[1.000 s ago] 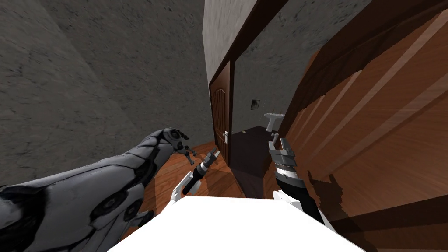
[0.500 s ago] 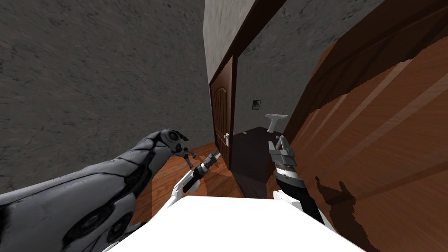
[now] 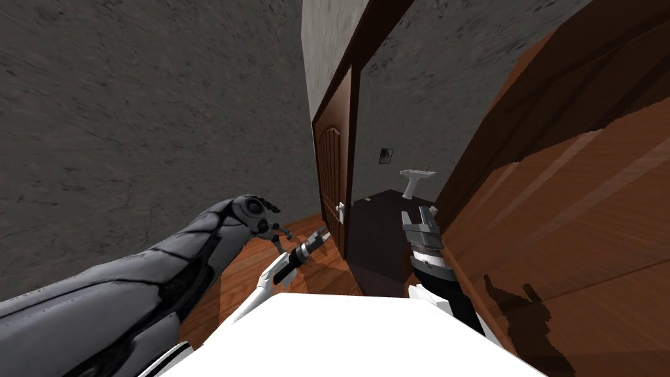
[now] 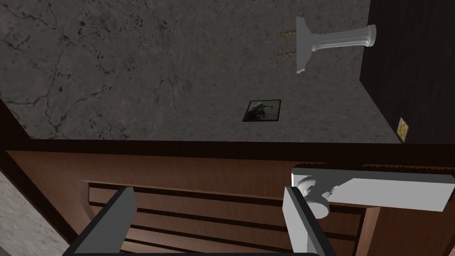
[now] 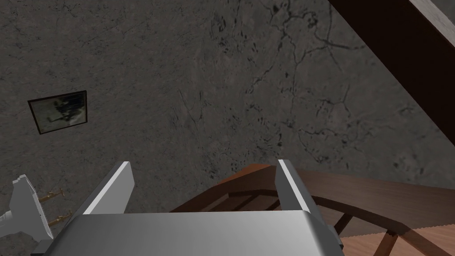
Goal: Push the door open
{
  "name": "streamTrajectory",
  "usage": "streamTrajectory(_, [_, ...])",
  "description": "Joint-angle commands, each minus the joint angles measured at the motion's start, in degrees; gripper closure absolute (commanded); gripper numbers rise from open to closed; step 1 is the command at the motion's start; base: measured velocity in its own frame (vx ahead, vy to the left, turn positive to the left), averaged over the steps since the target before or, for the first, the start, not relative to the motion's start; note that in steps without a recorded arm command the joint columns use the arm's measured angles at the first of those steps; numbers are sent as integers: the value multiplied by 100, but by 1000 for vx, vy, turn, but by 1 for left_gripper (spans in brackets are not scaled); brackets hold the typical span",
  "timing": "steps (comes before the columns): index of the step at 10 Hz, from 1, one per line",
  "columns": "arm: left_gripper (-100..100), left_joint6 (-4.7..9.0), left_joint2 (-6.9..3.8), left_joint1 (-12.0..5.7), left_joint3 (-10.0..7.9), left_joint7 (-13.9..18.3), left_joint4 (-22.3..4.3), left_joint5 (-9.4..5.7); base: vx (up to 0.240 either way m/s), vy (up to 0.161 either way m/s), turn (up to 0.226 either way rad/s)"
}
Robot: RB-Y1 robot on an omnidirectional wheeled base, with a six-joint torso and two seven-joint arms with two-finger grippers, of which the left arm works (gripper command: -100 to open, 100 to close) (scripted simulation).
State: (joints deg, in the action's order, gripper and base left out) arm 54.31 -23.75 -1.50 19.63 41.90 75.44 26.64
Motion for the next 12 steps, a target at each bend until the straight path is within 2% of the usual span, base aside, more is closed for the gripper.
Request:
streamTrajectory(1, [-100, 64, -56, -107, 46, 139, -179, 64, 130, 43, 10])
streamTrajectory(12, [-100, 462, -508, -766, 383, 1076, -1279, 533, 148, 13, 11])
